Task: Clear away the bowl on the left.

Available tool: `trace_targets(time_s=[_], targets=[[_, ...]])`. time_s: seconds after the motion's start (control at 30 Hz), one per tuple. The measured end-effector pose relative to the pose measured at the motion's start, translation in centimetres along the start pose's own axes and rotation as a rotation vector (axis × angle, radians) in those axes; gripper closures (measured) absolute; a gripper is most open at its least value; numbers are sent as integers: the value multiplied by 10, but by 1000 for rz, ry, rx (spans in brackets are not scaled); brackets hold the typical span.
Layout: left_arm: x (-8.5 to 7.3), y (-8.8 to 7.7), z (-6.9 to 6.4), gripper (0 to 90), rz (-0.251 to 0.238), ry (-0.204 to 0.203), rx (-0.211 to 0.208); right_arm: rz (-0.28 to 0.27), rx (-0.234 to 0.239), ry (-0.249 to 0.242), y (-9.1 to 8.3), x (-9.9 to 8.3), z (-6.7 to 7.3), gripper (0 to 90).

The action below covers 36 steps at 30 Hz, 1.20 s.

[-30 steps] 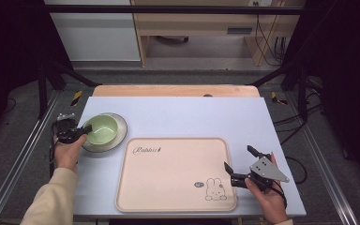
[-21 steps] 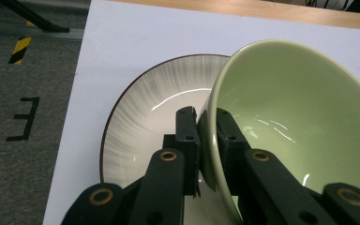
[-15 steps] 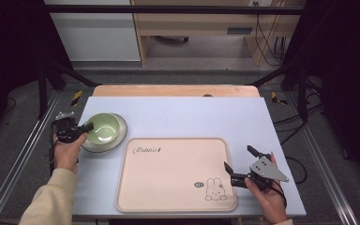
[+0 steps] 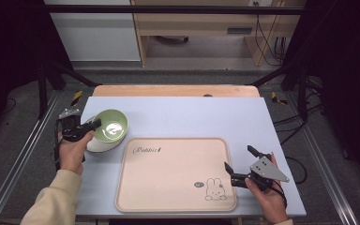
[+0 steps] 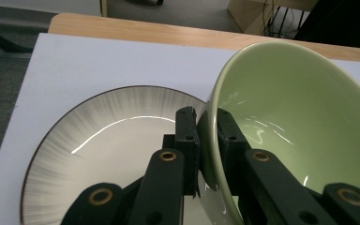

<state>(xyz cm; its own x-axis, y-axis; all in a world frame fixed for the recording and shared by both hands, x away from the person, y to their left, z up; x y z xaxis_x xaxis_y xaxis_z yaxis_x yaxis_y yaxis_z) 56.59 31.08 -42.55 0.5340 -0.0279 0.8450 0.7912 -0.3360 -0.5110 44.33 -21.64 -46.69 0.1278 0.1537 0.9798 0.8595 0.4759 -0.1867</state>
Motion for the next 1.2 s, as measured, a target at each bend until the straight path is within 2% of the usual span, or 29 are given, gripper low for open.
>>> trace_targets(time_s=[0.23,0.33,0.5,0.53,0.7,1.07,1.2], targets=[[2,-2,-15,821,-3,20,-30,0,1,3,0,0,0,24],[3,-3,-26,821,-6,39,-57,-3,2,5,-1,1,1,24],[5,-3,-35,820,-11,45,-87,-7,4,3,-1,1,1,24],[5,-3,-40,820,-12,51,-105,-6,6,2,-1,1,1,24],[5,-1,-47,820,-3,69,-121,-9,6,-5,-1,1,1,24],[3,-1,-69,819,3,93,-183,-68,7,-31,-3,5,1,29],[2,0,-77,819,11,99,-207,-68,3,-35,-3,5,0,30]])
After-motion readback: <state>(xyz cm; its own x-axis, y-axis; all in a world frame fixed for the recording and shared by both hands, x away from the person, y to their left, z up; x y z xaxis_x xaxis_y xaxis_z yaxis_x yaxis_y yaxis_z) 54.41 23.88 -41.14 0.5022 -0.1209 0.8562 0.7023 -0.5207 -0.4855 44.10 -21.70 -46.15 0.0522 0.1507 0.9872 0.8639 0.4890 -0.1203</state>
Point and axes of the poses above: each handheld gripper's, and its own axes: y roughly forward along the jaws, x roughly out of its top, z roughly to its left, the point moved 4 cm from there along y, roughly forward along the jaws, and after that the axes turned 5 degrees about y, right-handed, at the moved point
